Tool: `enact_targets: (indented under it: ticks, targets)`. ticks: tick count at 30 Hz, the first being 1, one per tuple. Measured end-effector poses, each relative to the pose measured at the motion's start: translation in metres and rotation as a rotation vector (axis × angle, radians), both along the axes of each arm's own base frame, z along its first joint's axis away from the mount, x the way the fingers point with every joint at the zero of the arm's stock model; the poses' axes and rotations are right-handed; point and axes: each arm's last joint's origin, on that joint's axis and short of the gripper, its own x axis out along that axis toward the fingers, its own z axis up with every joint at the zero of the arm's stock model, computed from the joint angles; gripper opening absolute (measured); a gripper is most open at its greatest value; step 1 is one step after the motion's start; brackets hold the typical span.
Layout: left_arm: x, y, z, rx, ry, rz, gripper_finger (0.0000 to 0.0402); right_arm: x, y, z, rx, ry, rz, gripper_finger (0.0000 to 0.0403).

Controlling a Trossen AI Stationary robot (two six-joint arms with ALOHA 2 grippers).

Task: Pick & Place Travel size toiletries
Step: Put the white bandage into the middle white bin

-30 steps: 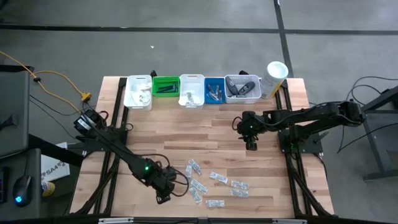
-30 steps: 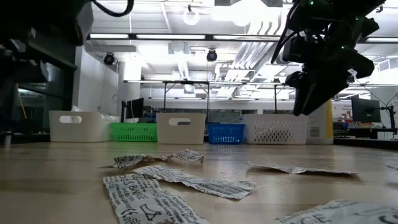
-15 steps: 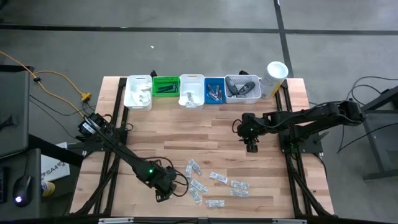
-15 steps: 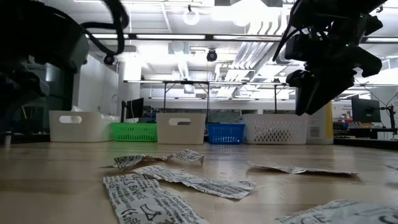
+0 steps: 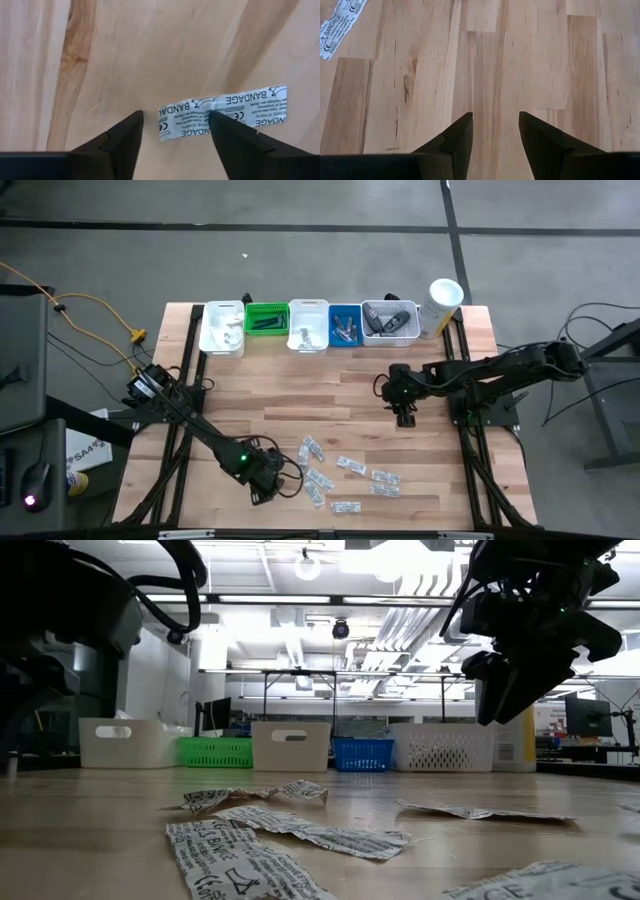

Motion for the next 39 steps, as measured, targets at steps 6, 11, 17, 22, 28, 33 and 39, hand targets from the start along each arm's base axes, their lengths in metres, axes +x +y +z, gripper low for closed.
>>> enact_targets:
  ticks: [6, 11, 17, 22, 28, 33, 39]
  targets:
    - [0.0, 0.001, -0.001, 0.006, 0.005, 0.001, 0.0155, 0.0, 0.0, 0.0, 0.001, 0.001, -0.003, 0.0152]
    - [-0.001, 0.001, -0.001, 0.014, 0.008, 0.016, 0.0101, 0.0, 0.0, 0.0, 0.001, 0.001, -0.003, 0.0152]
    - [-0.001, 0.002, -0.001, 0.02, 0.011, 0.053, 0.0039, 0.0, 0.0, 0.0, 0.001, 0.001, -0.003, 0.0152]
    - [0.002, 0.0, 0.003, 0.028, -0.001, 0.047, 0.0006, -0.001, 0.0, -0.001, 0.002, 0.01, -0.003, 0.0152]
    - [0.02, 0.005, 0.035, 0.18, -0.033, 0.012, 0.0003, -0.002, 0.0, -0.001, 0.007, 0.025, -0.004, 0.0152]
    - [0.043, 0.029, 0.078, 0.416, -0.125, -0.008, 0.0002, -0.001, 0.0, -0.001, -0.005, 0.013, 0.002, 0.0152]
    - [0.07, 0.082, 0.116, 0.728, -0.149, -0.022, 0.0001, 0.003, -0.001, 0.002, -0.041, -0.032, 0.008, 0.0152]
